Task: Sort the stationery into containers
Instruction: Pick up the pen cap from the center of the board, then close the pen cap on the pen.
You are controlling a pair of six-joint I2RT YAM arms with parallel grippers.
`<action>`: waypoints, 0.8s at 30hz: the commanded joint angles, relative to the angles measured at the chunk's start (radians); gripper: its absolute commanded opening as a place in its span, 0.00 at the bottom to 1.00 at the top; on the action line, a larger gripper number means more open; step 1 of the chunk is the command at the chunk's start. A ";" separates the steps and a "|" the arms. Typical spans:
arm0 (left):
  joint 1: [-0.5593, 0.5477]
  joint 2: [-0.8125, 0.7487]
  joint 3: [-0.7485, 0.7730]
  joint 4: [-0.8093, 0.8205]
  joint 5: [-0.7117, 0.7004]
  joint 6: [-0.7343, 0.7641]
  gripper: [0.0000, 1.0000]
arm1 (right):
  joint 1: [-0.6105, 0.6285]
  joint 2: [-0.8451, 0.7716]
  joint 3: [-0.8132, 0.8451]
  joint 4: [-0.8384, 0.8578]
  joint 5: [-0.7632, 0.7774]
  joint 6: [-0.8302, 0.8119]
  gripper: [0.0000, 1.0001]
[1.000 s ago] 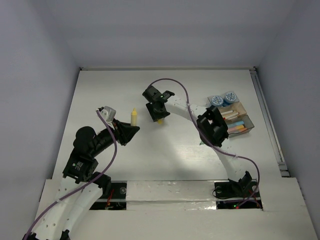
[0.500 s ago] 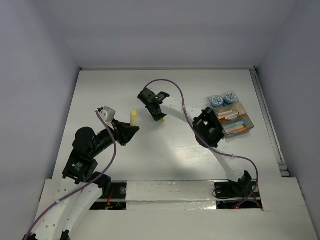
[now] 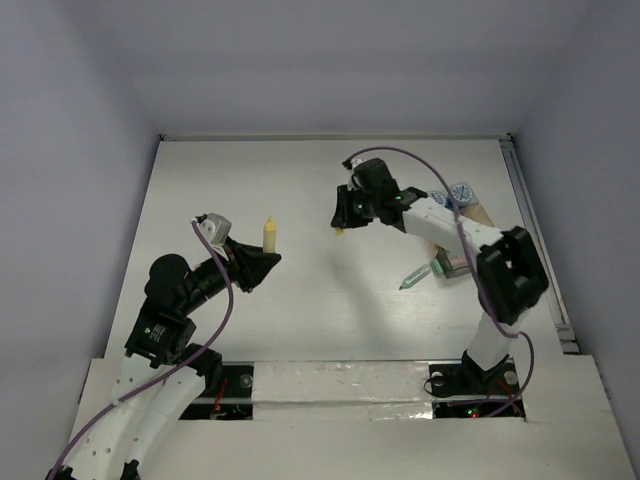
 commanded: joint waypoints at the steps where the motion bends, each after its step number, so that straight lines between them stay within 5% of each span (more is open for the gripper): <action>1: 0.004 0.009 -0.007 0.093 0.060 -0.038 0.00 | 0.013 -0.172 -0.105 0.500 -0.328 0.154 0.00; 10: 0.004 0.053 -0.050 0.364 0.218 -0.230 0.00 | 0.004 -0.340 -0.301 1.169 -0.427 0.465 0.00; 24: 0.004 0.107 -0.087 0.529 0.253 -0.299 0.00 | 0.004 -0.263 -0.291 1.750 -0.449 0.768 0.00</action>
